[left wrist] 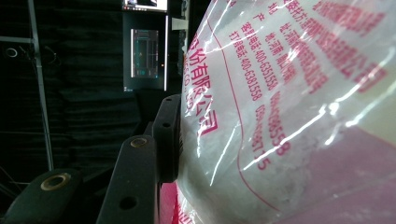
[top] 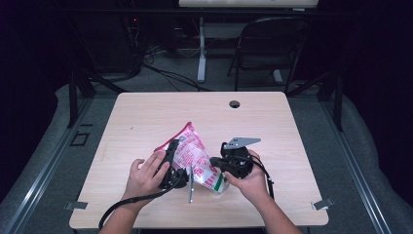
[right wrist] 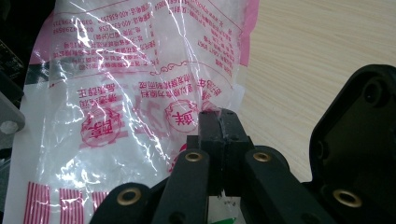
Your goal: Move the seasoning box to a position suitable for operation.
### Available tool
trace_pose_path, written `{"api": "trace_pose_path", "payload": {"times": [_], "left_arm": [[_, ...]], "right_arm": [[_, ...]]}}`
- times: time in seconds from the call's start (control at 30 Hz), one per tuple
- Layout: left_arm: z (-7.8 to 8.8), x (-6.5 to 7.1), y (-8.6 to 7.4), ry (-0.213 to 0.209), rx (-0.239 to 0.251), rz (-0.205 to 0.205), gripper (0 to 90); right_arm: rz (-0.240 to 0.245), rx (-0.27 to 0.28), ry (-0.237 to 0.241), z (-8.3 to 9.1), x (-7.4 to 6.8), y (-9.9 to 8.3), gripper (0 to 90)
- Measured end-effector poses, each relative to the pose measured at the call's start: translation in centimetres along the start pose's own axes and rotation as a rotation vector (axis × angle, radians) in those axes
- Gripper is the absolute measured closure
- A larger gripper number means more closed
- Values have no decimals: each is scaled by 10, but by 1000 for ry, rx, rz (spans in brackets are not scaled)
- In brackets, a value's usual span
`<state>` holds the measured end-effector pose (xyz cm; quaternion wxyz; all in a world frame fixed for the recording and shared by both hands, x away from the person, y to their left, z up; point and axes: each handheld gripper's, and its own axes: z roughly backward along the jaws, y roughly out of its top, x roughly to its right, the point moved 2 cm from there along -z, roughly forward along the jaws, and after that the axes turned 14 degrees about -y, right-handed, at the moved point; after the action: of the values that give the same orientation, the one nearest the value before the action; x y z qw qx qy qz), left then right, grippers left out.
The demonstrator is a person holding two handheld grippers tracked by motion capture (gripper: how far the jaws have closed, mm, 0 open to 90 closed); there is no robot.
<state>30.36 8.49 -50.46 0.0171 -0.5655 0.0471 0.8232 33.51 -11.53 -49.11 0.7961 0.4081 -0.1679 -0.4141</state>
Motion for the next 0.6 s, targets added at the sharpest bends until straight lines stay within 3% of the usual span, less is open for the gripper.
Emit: {"api": "trace_pose_path", "payload": {"times": [0.6], "left_arm": [[1,-1,0,-1,4,0,617]], "right_arm": [[3,-1,1,0,0,0,899]]}}
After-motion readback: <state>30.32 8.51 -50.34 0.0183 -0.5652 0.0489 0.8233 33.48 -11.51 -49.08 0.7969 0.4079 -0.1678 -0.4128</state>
